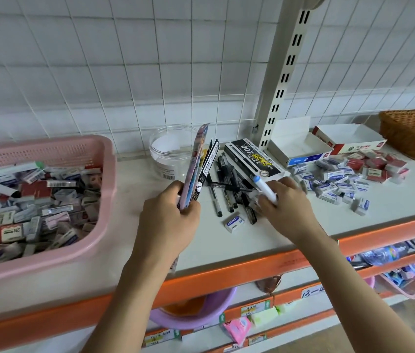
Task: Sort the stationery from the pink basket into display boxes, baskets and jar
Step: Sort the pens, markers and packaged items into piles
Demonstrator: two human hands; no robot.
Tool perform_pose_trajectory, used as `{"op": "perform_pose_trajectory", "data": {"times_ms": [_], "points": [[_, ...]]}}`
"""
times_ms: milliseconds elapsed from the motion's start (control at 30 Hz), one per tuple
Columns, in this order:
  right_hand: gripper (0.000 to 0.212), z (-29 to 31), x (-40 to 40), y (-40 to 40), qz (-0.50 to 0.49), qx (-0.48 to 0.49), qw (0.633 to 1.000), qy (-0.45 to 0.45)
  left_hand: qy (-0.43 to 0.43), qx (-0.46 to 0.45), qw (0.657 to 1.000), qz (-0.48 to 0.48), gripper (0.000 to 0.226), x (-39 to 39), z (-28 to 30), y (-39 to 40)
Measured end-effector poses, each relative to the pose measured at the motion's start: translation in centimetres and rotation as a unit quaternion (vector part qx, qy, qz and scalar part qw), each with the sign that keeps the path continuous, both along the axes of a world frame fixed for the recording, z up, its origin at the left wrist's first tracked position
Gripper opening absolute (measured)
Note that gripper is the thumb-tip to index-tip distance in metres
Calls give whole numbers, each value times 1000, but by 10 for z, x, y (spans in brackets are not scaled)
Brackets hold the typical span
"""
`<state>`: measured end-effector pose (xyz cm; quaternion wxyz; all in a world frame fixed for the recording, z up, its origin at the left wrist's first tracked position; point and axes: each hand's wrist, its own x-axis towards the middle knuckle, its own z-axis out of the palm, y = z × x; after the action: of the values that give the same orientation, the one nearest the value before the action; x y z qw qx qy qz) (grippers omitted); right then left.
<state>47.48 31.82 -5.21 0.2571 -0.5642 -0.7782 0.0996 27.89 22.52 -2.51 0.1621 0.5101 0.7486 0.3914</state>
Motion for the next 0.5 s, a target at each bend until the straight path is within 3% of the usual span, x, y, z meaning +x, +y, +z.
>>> {"op": "perform_pose_trajectory", "data": {"times_ms": [67,167,233,500], "points": [[25,8,-6,9,-1,10,1000,-8,3,4,1000,4,5,-4,1,-2],[39,23,-16,26,13,-68,989,-128,5,9,1000,6,5,-8,3,-4],[36,25,-24,36,19,-135,976,-169,13,10,1000,7,5,-9,4,-5],[19,30,-30,55,65,-264,945,-184,4,9,1000,23,9,-8,2,-4]]}}
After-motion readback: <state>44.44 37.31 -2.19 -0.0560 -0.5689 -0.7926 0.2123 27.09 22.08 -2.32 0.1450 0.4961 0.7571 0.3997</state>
